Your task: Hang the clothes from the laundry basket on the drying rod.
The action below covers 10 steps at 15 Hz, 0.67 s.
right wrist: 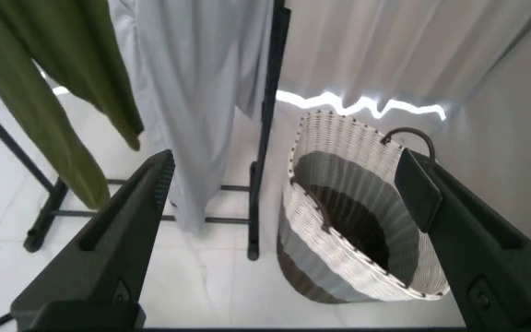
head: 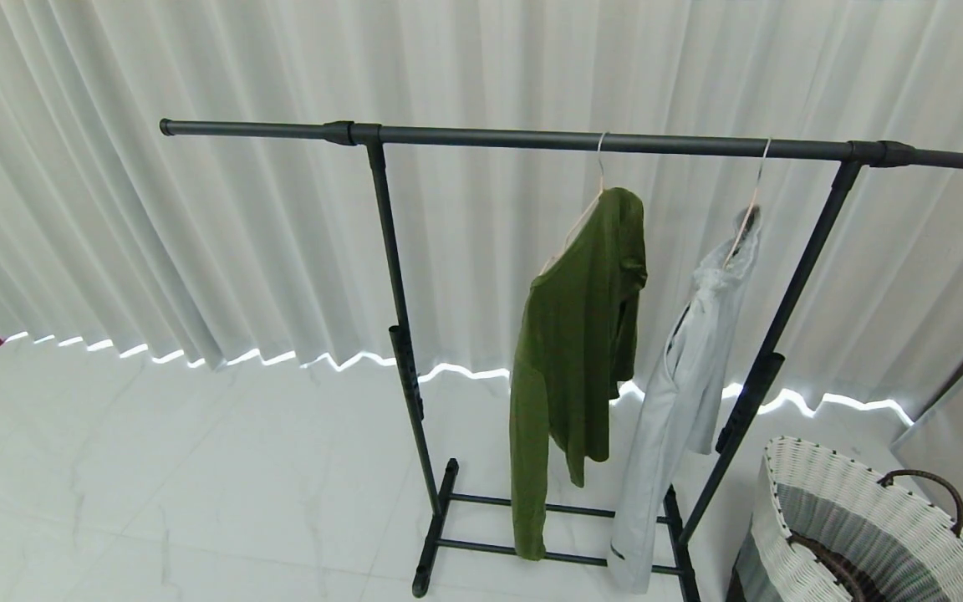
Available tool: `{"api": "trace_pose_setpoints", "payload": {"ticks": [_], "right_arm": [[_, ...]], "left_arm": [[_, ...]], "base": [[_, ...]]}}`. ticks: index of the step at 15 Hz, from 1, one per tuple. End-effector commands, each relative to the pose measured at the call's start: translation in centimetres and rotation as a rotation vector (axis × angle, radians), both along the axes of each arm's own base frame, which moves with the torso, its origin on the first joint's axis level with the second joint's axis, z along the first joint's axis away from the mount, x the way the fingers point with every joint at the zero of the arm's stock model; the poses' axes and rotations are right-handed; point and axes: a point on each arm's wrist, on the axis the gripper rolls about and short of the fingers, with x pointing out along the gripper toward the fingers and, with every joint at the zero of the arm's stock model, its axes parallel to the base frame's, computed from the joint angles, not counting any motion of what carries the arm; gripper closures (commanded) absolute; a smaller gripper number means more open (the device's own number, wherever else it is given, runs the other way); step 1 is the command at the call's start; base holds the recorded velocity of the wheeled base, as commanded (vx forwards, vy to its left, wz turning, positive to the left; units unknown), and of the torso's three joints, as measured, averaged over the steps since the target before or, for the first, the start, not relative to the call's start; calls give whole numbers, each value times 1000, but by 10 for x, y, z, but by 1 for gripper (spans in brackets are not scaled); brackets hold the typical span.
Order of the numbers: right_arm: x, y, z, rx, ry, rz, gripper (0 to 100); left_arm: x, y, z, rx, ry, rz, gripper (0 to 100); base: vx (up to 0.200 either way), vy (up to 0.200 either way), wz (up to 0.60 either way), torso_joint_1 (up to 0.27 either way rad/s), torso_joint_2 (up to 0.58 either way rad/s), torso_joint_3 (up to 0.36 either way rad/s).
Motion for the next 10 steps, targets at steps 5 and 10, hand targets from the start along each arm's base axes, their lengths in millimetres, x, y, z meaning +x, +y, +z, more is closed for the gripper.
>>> {"api": "trace_pose_setpoints", "payload": {"ticks": [5, 10], "right_arm": [[-6, -1, -2, 6, -80, 33, 0], [-6, -1, -2, 6, -80, 33, 0]], "left_arm": [[0, 0, 0, -2, 1, 0, 0], [0, 0, 0, -2, 1, 0, 0]], "base": [[0, 0, 0, 0, 0, 0], [0, 0, 0, 0, 0, 0]]}}
